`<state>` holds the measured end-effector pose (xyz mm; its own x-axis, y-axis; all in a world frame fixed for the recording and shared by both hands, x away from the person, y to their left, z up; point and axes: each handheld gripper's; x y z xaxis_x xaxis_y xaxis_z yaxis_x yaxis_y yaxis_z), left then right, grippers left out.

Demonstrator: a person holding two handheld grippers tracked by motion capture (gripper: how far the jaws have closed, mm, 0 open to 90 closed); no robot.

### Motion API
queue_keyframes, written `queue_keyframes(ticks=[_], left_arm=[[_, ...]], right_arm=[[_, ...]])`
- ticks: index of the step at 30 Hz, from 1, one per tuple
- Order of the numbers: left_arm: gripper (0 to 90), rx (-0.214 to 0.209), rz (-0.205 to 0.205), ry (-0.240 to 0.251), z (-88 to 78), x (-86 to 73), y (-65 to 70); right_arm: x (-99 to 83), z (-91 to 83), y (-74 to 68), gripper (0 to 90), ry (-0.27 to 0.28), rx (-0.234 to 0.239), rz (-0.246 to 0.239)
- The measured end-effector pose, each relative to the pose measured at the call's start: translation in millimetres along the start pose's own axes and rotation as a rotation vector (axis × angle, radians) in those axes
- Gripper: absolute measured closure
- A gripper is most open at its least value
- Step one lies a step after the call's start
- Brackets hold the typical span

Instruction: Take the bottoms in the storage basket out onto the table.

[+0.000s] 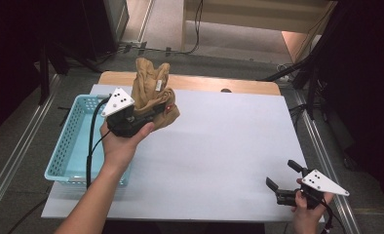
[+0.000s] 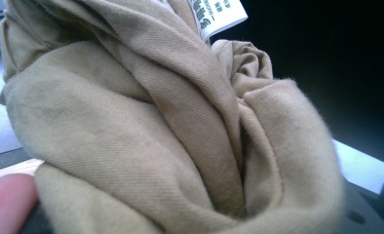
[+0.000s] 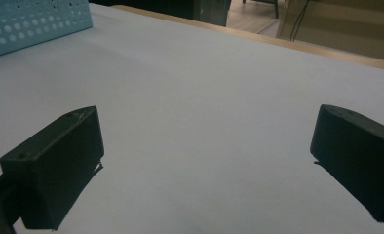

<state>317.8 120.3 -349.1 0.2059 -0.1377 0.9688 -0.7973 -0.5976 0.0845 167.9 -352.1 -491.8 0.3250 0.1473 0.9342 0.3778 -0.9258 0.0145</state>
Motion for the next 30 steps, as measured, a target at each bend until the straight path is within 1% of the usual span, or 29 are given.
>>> queue_keyframes(ticks=[3, 11, 13, 21, 25, 30], left_arm=[[65.5, -0.024, 0.01, -0.02, 8.4, -2.8, 5.4], [65.4, -0.08, 0.004, -0.062, 29.7, -13.0, 16.7], [65.4, -0.101, 0.005, -0.08, 34.5, -16.1, 19.2], [64.9, -0.149, -0.005, -0.139, 54.4, -30.0, 29.5], [64.5, -0.172, -0.011, -0.169, 65.2, -38.0, 35.8], [63.4, -0.203, -0.015, -0.225, 77.2, -50.0, 42.1]], right_arm=[[-0.1, 0.0, -0.1, 0.0, -0.002, 0.0, 0.002], [-0.6, 0.3, 0.5, 0.0, -0.004, 0.001, 0.006], [-0.8, 0.4, 0.8, 0.0, -0.003, 0.001, 0.006], [-1.1, 0.7, 1.6, 0.0, -0.005, 0.002, 0.009], [-1.0, 1.0, 1.4, 0.0, -0.005, 0.004, 0.003], [-0.9, 1.4, 0.7, 0.0, -0.003, 0.008, 0.002]])
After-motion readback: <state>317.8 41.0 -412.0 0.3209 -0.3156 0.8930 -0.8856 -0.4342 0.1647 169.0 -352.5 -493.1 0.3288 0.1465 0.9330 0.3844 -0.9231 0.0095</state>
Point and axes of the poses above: each handheld gripper's, and its own axes: z roughly forward along the jaws, x roughly out of its top, y roughly to its right, and after that the axes turned 6 degrees about -x, right-handed
